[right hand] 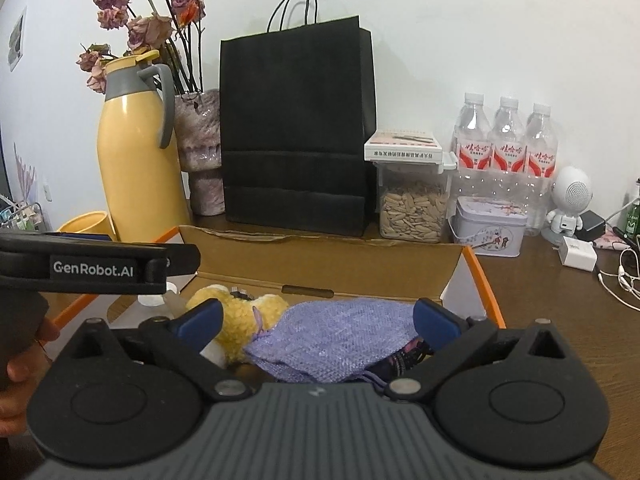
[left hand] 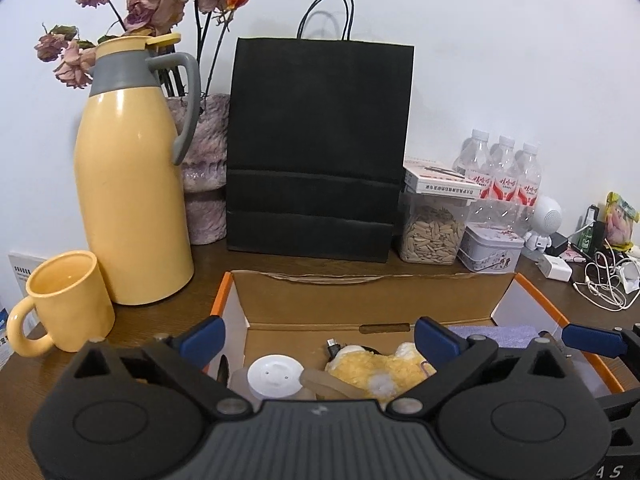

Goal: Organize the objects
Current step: 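Withdraw both tools from the box toward the caps on the desk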

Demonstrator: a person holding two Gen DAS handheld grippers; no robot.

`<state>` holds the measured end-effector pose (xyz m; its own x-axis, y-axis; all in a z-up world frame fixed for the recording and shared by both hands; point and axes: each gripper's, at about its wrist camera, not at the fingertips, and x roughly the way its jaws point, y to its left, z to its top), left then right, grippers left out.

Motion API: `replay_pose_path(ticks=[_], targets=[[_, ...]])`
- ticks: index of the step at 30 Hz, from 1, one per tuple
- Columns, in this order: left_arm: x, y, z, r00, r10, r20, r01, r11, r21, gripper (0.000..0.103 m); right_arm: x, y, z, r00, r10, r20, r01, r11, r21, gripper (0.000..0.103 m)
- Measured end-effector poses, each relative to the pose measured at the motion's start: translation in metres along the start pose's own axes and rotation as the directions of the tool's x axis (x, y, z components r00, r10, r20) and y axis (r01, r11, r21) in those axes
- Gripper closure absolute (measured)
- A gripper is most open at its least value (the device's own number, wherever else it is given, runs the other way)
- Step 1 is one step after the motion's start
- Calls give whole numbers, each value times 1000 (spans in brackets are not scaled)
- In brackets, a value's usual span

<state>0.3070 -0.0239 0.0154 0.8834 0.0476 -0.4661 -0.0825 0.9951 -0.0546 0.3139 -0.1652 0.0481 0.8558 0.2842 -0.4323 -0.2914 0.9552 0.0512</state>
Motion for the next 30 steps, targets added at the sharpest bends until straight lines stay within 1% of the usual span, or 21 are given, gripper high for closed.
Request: replay_pose_path(ticks=[15, 23, 30], targets=[[-39, 2, -9, 999, -15, 52, 15, 1000, 1, 2, -35, 7, -4, 999, 11, 40, -11, 1000, -8, 0], [-71, 11, -24, 999, -30, 45, 31, 999, -10, 2, -68, 18, -13, 998, 23, 66, -23, 1000, -10, 0], [-100, 18, -39, 999, -27, 41, 27, 1000, -7, 2, -95, 29, -26, 997, 38, 64, -37, 999, -11, 0]])
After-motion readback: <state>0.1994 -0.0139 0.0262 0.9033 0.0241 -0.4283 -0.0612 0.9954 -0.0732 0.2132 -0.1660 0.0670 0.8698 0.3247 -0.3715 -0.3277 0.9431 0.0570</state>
